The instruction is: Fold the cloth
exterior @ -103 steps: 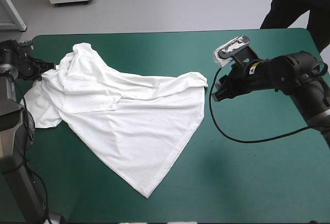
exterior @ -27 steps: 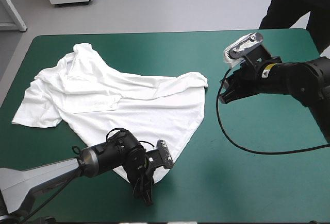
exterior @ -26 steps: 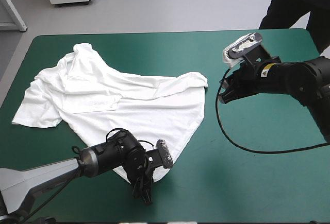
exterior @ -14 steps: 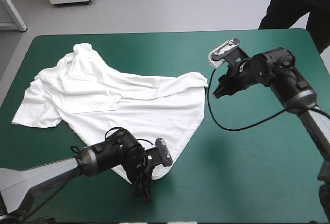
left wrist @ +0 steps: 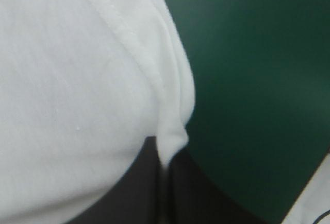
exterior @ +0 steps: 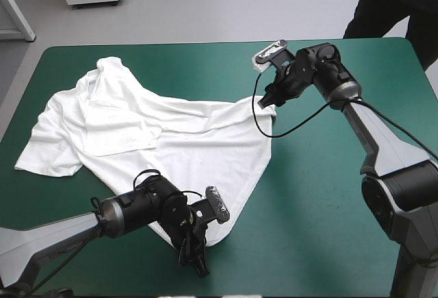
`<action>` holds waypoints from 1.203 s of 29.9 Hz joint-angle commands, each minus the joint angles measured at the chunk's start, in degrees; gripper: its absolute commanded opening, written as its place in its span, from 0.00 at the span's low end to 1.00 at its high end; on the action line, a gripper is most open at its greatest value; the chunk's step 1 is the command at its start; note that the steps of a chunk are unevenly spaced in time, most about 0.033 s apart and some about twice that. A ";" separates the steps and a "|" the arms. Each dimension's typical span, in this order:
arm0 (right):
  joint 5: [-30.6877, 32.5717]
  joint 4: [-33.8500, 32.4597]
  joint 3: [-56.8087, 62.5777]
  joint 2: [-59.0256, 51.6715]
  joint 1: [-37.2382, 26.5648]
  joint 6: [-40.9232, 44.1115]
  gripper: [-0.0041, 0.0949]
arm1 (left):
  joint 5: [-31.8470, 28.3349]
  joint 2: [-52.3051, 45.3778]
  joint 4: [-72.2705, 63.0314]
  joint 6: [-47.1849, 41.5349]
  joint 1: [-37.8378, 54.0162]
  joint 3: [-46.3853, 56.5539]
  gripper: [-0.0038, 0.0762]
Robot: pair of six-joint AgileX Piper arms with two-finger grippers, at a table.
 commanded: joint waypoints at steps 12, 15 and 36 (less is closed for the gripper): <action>-2.82 1.48 -6.79 9.31 -1.33 -2.31 0.57 | 3.14 0.33 -9.45 -0.51 -1.56 1.94 0.02; -2.82 1.78 -6.79 10.29 -1.73 -2.31 0.57 | 2.89 0.33 -9.45 -0.51 -1.56 1.94 0.02; 5.52 9.31 -6.69 12.03 -0.61 -5.62 0.03 | 0.27 -0.52 -7.57 -1.99 -1.56 1.78 0.02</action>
